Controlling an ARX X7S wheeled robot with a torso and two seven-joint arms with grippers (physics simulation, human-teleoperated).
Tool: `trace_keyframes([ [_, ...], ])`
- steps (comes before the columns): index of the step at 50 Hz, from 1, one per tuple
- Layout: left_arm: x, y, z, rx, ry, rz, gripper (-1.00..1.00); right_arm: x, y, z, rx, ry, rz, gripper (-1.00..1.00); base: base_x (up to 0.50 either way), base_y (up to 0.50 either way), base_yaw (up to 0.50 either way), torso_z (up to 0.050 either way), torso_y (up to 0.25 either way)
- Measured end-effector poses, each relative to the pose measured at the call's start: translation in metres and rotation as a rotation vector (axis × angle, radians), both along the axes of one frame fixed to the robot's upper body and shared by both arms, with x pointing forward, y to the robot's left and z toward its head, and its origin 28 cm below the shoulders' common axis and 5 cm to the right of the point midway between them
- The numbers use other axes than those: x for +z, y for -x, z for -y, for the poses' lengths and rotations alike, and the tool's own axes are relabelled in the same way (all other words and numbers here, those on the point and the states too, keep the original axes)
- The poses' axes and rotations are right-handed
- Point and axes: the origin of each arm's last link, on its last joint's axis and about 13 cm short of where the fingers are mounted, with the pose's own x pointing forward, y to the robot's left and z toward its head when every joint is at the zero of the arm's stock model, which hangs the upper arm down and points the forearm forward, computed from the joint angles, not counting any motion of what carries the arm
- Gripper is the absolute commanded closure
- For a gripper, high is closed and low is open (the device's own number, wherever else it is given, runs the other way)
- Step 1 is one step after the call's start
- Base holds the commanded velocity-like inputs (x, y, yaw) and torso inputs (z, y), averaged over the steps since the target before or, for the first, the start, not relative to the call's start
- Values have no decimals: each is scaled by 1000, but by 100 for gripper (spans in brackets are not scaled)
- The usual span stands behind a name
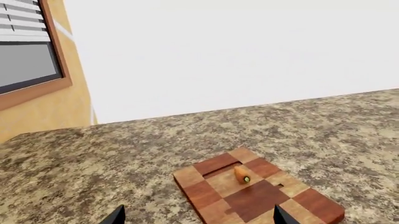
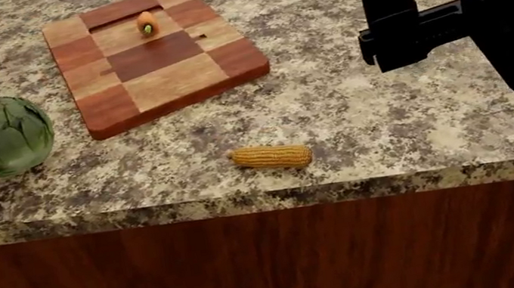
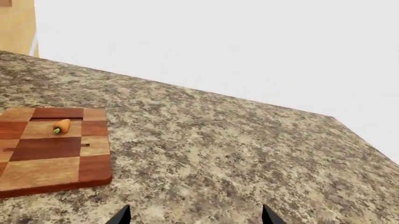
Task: Clear the non-vegetable object off the cutting board and place the vegetables onto it.
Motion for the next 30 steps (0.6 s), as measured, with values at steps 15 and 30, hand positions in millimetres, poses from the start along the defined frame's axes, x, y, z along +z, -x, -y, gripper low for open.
trace_keyframes([
  [15,2,1,0,-9,3,0,-100,-1,1,0,-2,8,-13,-100,495,239,0,0,0],
  [30,6,2,0,-7,4,6,-100,-2,1,2,3,-2,-32,-100,500,125,0,0,1],
])
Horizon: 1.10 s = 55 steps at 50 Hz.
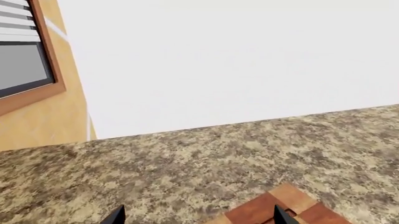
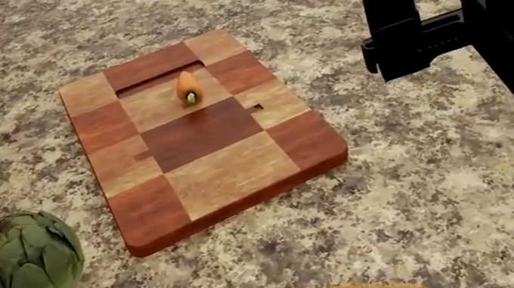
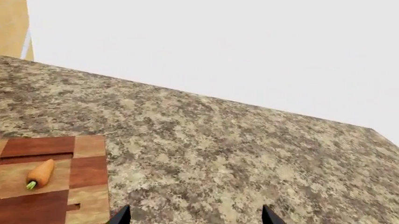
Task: Clear the non-vegetable object off the cutting board and place the vegetables onto it.
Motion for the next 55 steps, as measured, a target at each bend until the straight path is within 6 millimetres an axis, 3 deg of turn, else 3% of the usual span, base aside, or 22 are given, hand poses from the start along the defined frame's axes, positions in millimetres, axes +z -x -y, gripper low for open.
trace_keyframes([
  [24,7,4,-4,5,19,8,-100,8,1,-4,25,-1,-11,-100,500,22,0,0,1],
  [36,6,5,-6,10,21,7,-100,11,2,-8,47,-19,-12,-100,0,0,0,0,1],
  [44,4,6,-7,10,22,6,-100,27,-2,-13,112,-74,-50,-100,0,0,0,0,0],
  [55,1,5,-10,12,28,2,-100,51,-30,-31,254,-127,-158,-100,0,0,0,0,0],
])
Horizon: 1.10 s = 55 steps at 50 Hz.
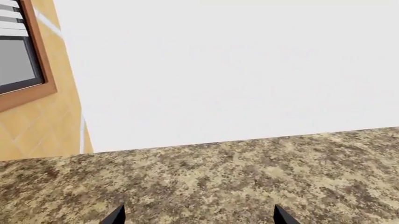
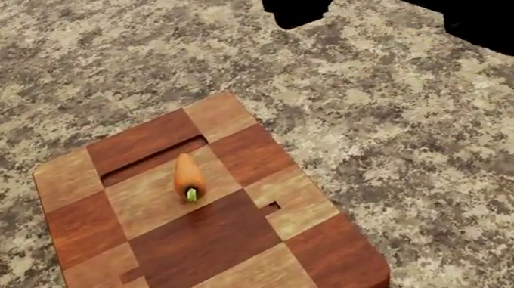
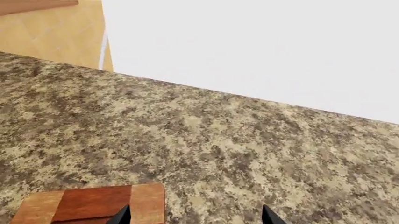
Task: Clear the non-vegetable object off the cutting board and place the vegetables onto it.
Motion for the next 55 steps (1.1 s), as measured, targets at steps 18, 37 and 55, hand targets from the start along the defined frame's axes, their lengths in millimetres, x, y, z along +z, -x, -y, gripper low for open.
trace_keyframes([
  [18,1,-2,-6,14,8,2,-100,7,-69,-48,104,-50,-223,-100,0,0,0,0,0],
  [37,6,5,-8,24,12,16,-100,-6,-74,-78,151,43,-312,-100,0,0,0,0,0],
  [55,6,5,-8,28,5,18,-100,-26,-76,-90,201,52,-365,-100,0,0,0,0,0],
])
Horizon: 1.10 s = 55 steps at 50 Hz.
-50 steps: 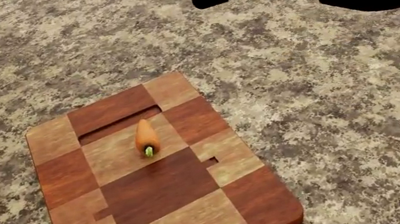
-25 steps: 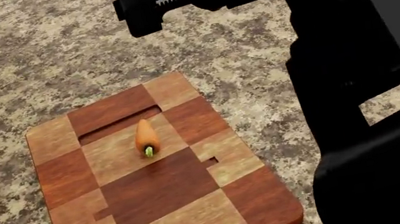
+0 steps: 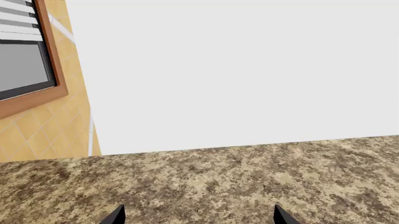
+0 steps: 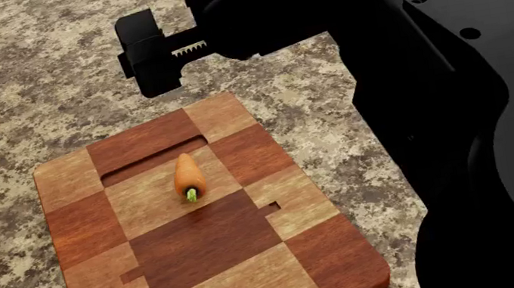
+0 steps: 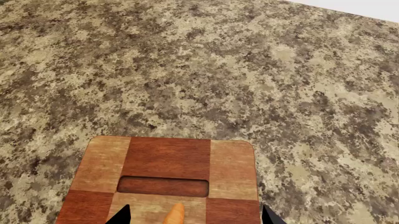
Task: Clear the non-vegetable object off the cutting board and place the vegetables onto it.
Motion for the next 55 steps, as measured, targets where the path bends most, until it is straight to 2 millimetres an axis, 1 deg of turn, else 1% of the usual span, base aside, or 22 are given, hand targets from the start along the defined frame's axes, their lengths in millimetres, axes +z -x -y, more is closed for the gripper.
trace_keyframes([
  [11,-2,-1,3,1,-10,-5,-100,-18,-4,1,15,-25,-48,-100,0,0,0,0,0],
  [28,-12,-6,3,7,-23,-26,-100,-42,-7,2,57,-50,-111,-100,0,0,0,0,0],
  [36,-16,-10,3,12,-27,-34,-100,-58,-14,4,78,-64,-71,-100,0,0,0,0,0],
  [46,-18,-9,2,18,-25,-37,-100,-72,-22,1,115,-82,21,-100,0,0,0,0,0],
  [55,-18,-9,2,18,-27,-36,-100,-86,-24,-3,120,-129,36,-100,0,0,0,0,0],
])
